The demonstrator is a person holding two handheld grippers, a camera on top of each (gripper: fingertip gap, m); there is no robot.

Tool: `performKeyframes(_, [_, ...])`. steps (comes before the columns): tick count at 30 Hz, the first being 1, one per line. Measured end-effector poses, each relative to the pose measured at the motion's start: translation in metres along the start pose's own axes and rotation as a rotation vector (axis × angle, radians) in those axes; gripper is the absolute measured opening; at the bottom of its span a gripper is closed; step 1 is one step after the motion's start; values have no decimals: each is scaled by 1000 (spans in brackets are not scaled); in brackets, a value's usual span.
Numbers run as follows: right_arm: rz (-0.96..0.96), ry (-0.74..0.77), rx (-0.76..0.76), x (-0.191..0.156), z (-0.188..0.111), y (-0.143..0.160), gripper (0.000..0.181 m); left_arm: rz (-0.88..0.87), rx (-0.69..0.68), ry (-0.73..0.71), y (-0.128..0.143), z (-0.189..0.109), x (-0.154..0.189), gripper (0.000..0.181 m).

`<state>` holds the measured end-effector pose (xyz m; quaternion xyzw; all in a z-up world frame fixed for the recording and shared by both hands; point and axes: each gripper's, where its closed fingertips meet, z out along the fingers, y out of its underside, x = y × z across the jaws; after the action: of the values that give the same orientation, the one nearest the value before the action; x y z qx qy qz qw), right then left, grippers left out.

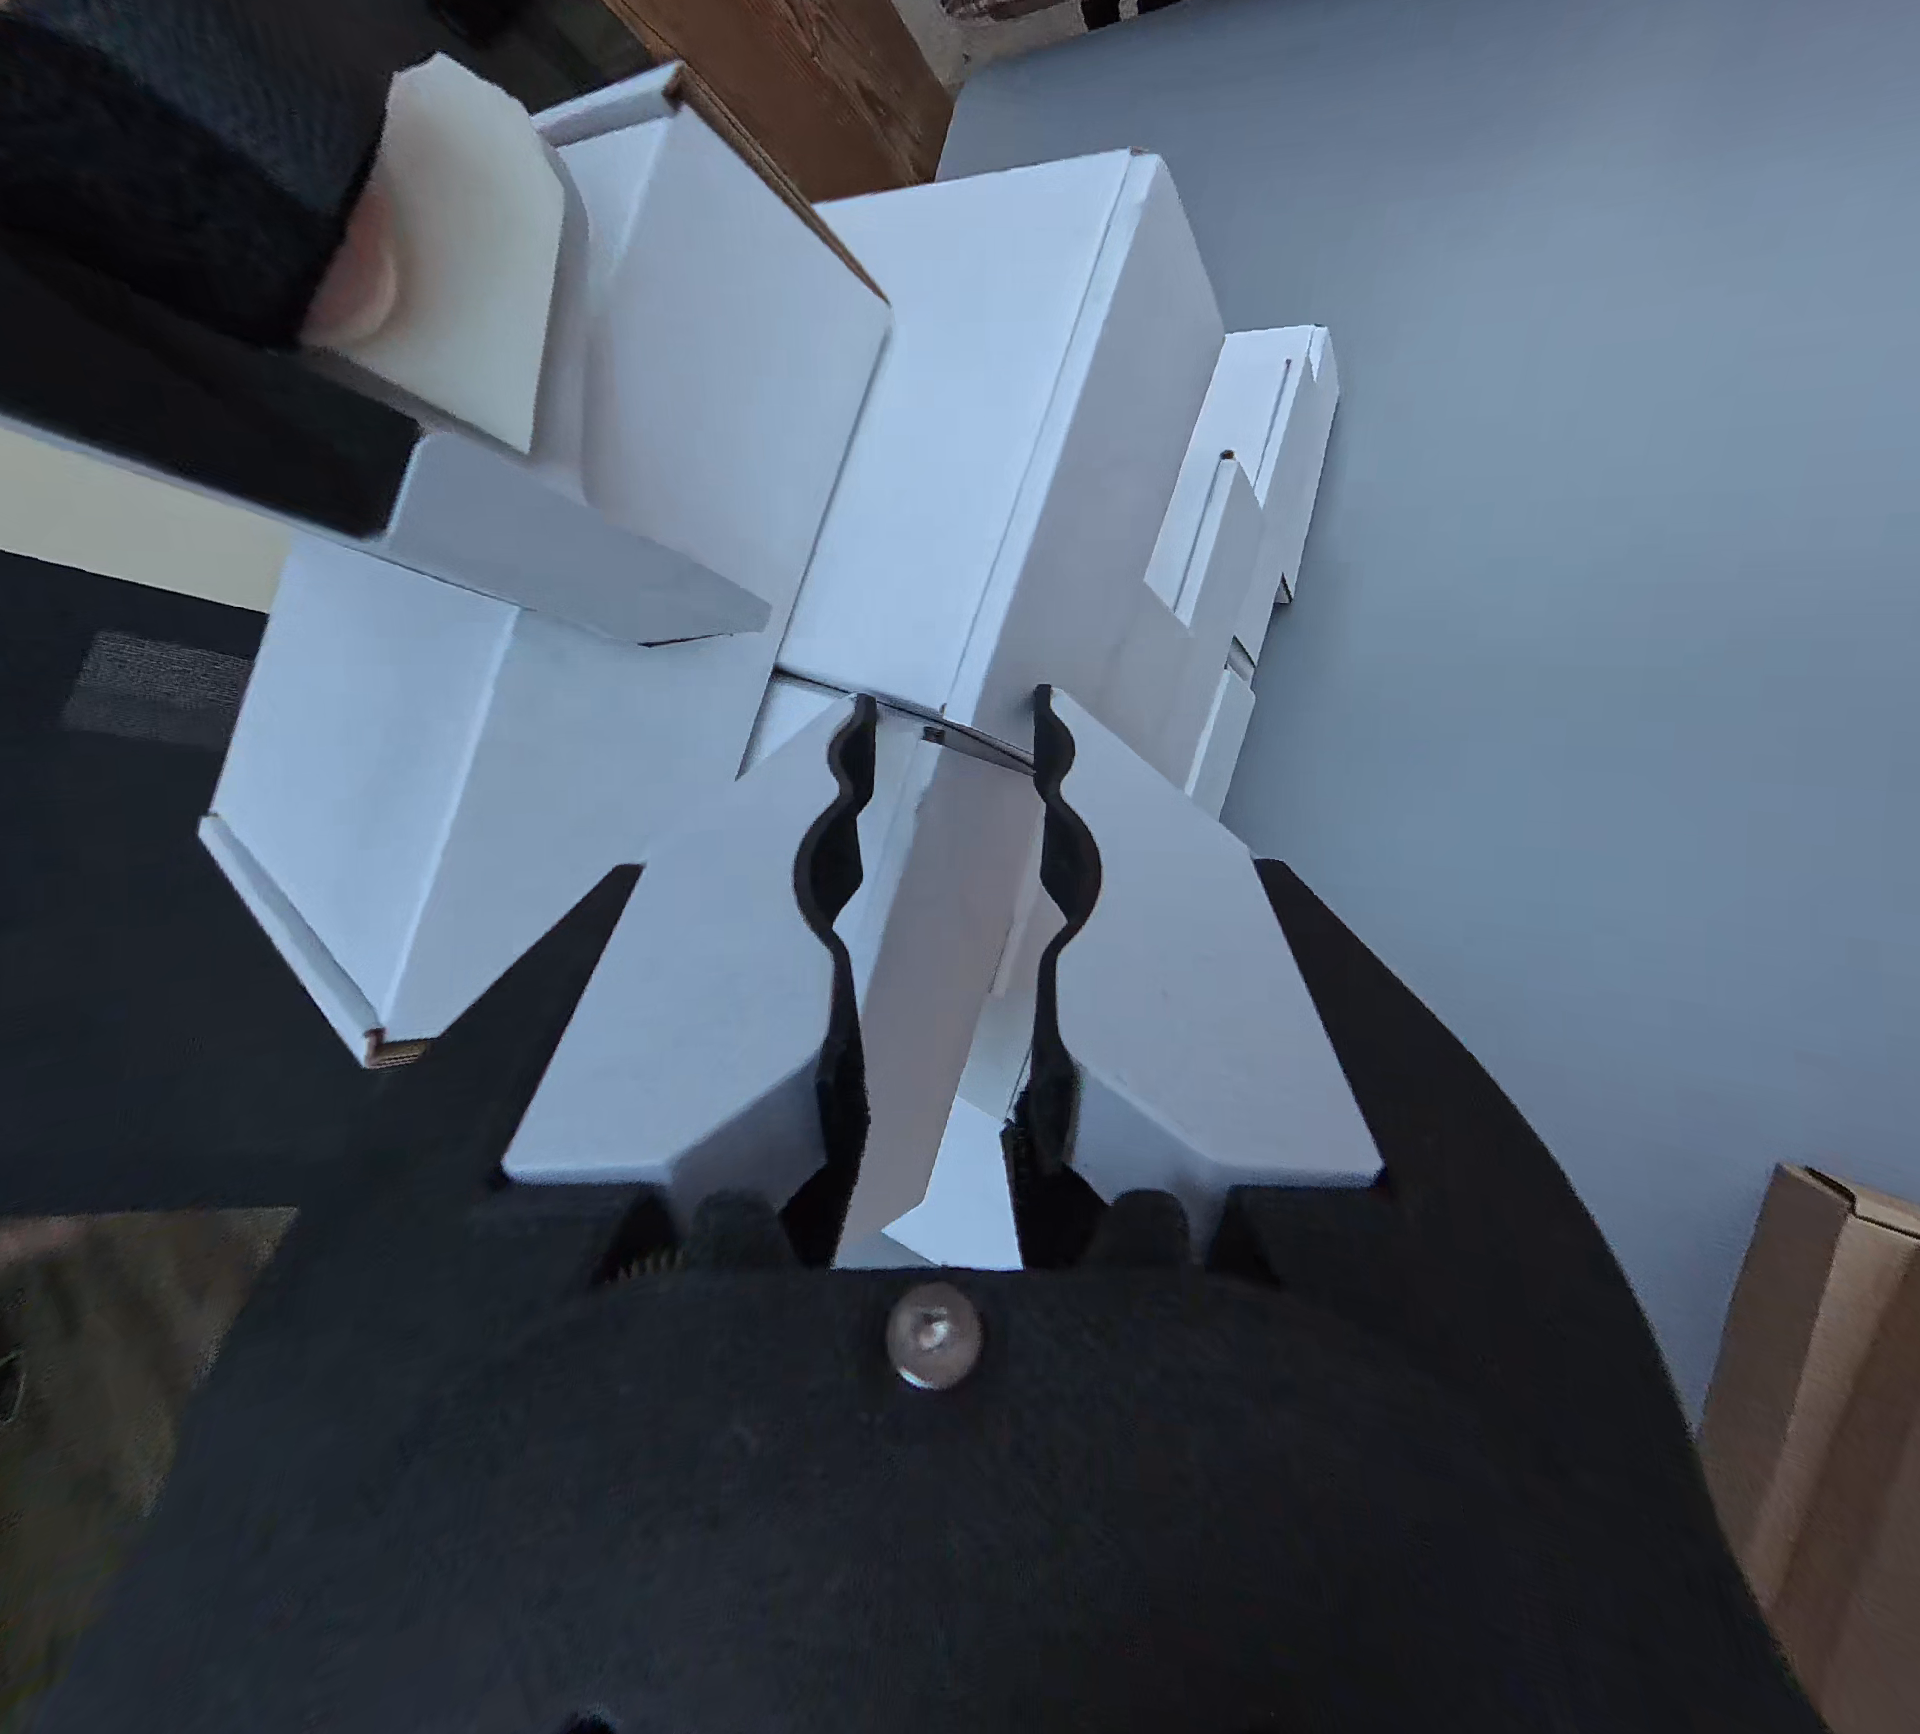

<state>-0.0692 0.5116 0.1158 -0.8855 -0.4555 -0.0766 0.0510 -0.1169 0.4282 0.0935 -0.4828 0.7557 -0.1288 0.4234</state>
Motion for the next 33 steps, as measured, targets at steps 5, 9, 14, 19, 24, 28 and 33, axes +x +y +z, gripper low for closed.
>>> performKeyframes(5, [239, -36, -73, -7, -3, 4, 122, -7, 20, -7, 0, 1, -2, 24])
performKeyframes(9, [506, -49, -109, -12, -6, 6, 122, -27, 40, -6, -2, 1, -1, 24])
performKeyframes(14, [771, -37, -99, -14, -10, 7, 122, -35, 59, -13, -4, 2, 0, 22])
performKeyframes(19, [757, -41, 1, -13, -9, -4, 123, -34, 60, -24, 0, -1, -2, 21])
performKeyframes(24, [743, 27, 14, -11, -4, -4, 123, -101, 160, -16, -9, -22, -3, 16])
performKeyframes(28, [739, 66, 12, -14, -4, -10, 123, -260, 322, -69, -26, -66, -36, 26])
performKeyframes(33, [803, 11, 128, -12, -7, -22, 132, -578, 302, 46, -3, -61, -49, 44])
